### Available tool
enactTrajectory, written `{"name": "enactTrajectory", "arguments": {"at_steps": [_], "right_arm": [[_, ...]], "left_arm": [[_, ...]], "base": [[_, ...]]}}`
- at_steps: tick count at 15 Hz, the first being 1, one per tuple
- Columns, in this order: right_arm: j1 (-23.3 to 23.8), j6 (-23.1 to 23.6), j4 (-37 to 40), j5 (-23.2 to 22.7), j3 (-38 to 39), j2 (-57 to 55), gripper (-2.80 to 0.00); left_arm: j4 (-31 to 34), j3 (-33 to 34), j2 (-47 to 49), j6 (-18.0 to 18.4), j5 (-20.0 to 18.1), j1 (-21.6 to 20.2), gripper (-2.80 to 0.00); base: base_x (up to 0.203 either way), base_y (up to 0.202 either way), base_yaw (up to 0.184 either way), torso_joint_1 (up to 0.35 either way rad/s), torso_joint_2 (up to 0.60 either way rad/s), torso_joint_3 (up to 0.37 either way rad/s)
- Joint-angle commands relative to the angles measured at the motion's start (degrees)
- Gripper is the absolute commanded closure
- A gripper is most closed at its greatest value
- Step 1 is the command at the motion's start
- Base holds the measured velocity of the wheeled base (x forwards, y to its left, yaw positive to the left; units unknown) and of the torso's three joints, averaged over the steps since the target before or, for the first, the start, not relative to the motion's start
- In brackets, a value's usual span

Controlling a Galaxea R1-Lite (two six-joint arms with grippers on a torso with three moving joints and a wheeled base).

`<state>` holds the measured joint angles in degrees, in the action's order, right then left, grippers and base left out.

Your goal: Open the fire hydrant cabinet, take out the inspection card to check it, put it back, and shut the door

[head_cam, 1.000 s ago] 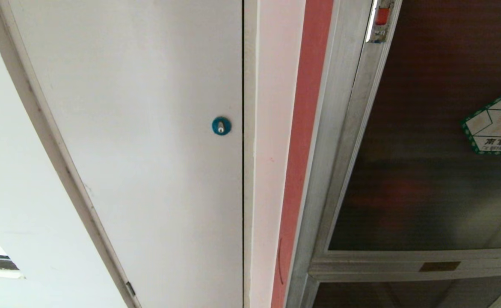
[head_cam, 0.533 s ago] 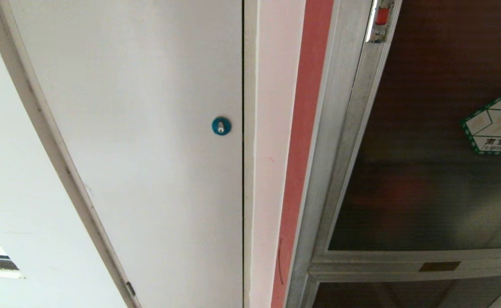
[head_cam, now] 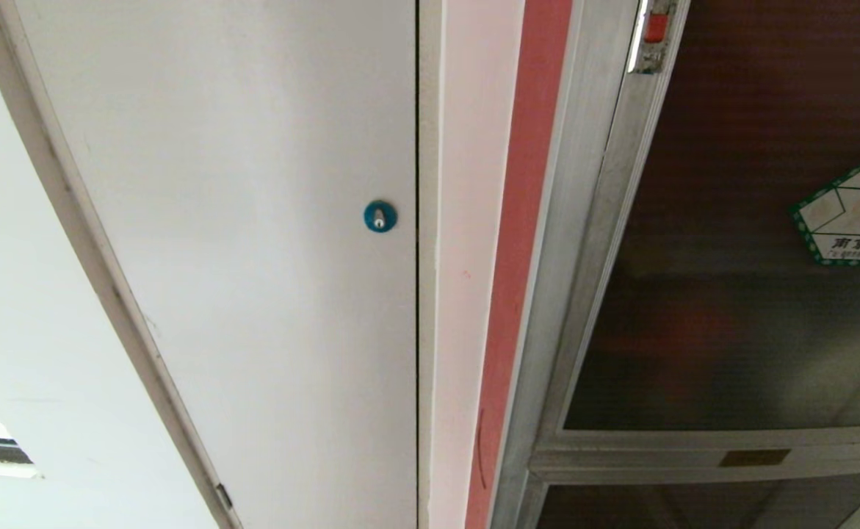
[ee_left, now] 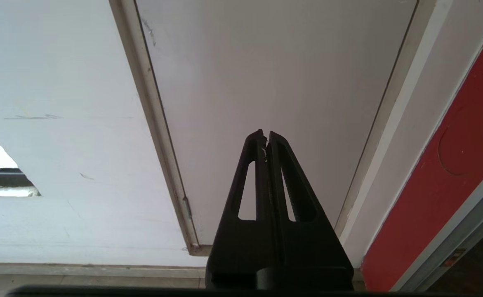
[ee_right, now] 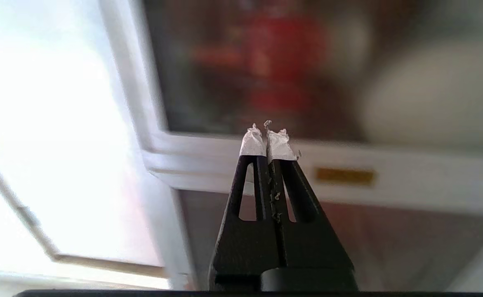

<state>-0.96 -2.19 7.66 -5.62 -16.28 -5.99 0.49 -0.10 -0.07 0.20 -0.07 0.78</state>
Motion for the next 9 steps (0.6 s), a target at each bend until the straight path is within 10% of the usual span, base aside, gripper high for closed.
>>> {"name": "enactTrajectory", "arguments": {"at_steps": [1,9], "right_arm": [[-0.08,-0.04,1.02,-4.1,-5.73,-6.98,0.0],[-2.57,-0.05,3.36,-27.05,-32.6,-42.18,0.0]], "left_arm": [[-0.04,0.01,-0.01,-0.02,-0.01,0.01,0.0],[0.0,0.01,0.06,0.02,-0.01,0.01,0.0]], "base": [[0.0,0.0,0.0,0.0,0.0,0.0],[0.0,0.0,0.0,0.0,0.0,0.0]]}}
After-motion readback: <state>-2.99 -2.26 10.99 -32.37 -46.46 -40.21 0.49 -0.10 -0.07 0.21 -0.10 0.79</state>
